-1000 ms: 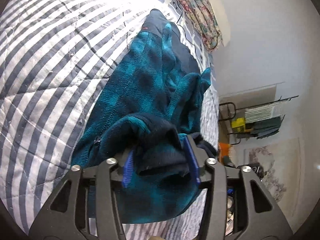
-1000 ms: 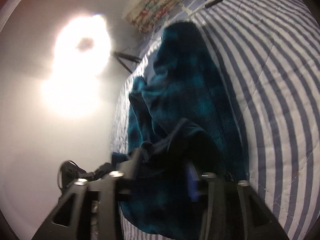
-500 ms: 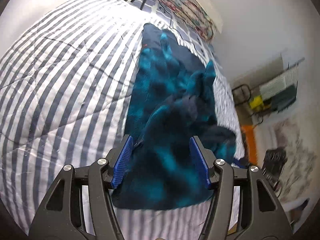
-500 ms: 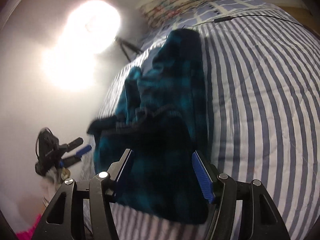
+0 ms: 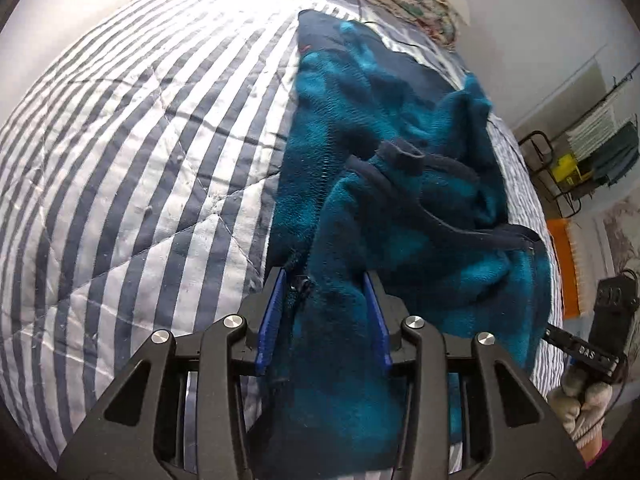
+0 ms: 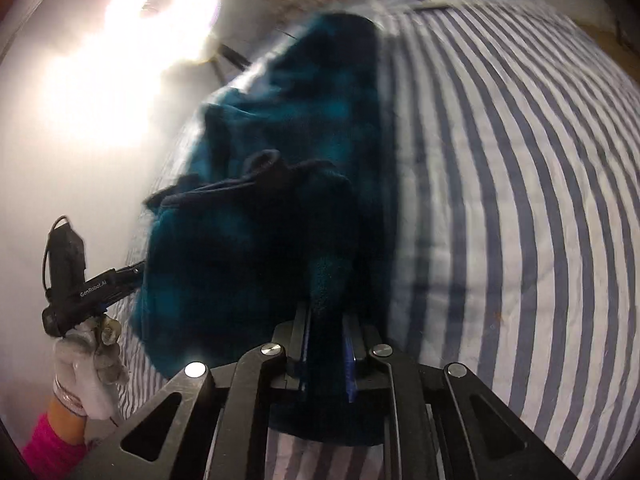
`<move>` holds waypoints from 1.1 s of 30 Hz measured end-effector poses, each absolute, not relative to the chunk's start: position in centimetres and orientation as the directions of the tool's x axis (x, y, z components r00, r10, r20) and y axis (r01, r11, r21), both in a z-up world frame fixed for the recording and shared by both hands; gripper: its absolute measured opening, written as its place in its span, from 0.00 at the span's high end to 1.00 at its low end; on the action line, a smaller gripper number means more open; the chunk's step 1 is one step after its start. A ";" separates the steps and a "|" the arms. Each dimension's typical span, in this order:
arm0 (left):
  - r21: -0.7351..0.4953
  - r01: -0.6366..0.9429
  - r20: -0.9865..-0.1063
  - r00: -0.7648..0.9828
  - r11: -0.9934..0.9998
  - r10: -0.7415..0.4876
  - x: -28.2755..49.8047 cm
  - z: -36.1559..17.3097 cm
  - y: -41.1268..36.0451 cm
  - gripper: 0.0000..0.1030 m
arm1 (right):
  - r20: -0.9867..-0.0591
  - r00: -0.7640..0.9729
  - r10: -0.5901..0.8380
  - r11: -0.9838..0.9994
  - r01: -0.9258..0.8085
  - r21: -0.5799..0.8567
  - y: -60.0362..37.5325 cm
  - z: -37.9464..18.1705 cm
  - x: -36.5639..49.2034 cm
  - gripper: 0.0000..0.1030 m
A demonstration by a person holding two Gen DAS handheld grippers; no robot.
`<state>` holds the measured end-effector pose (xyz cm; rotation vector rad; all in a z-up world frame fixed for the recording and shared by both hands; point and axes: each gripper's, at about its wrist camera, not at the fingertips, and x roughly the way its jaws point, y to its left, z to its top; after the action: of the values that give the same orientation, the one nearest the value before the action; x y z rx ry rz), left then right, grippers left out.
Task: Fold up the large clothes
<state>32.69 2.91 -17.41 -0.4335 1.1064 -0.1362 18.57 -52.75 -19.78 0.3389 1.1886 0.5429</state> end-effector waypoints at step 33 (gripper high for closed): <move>-0.356 0.120 -0.765 0.532 0.927 -0.363 35.4 -12.7 1.8 0.63 | -0.728 0.358 0.584 0.773 -0.517 0.366 -49.0 -15.4 22.9 0.74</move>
<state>35.42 1.81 -12.68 -0.2752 0.9698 -0.2920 22.93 -48.97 -15.40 0.0781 0.9726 0.7115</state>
